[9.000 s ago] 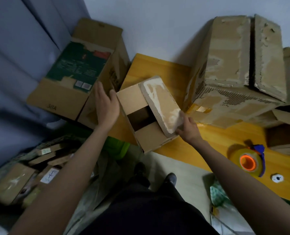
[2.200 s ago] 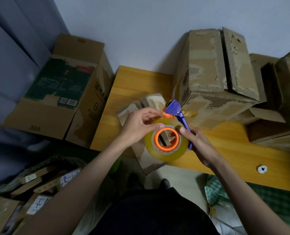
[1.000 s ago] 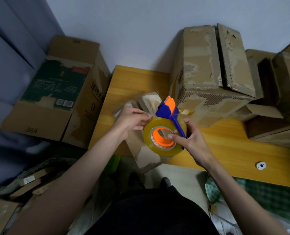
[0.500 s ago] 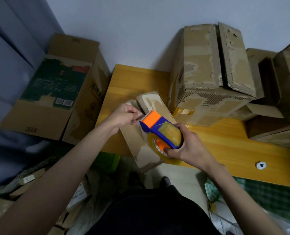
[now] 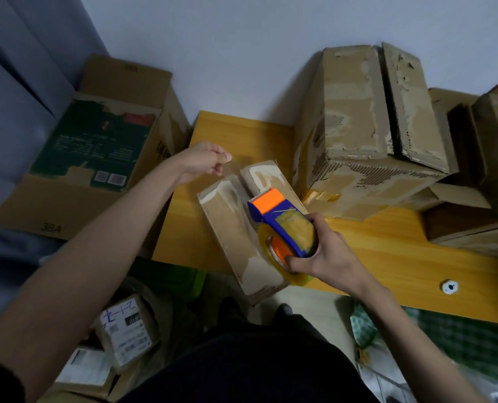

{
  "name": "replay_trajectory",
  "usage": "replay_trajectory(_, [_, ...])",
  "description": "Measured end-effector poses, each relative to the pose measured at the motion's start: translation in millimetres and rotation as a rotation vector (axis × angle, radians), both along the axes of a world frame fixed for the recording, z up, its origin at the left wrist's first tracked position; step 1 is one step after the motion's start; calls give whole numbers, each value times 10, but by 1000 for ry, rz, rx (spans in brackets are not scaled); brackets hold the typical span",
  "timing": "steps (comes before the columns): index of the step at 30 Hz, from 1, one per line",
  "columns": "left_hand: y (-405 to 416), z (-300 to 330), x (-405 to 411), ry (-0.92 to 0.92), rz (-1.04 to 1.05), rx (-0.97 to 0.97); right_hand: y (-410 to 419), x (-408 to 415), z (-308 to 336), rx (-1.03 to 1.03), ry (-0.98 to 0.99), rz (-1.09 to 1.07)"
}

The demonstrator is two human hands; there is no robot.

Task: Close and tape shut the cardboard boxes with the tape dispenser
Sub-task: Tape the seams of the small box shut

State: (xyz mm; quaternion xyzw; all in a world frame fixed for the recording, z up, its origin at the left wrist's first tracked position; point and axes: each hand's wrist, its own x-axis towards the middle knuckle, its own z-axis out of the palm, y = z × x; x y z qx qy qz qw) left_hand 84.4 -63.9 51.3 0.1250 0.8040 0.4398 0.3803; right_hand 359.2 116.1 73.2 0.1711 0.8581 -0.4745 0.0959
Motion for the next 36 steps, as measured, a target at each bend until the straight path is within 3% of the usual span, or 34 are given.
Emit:
replay_trajectory(10, [301, -419, -361, 127, 9, 42, -146, -410, -137, 115, 4, -65])
replay_trajectory(20, [357, -1040, -603, 250, 3, -71, 2, -950, -329, 117, -192, 48])
replay_trajectory(36, [427, -1515, -593, 156, 44, -167, 80, -1180, -512, 120, -267, 96])
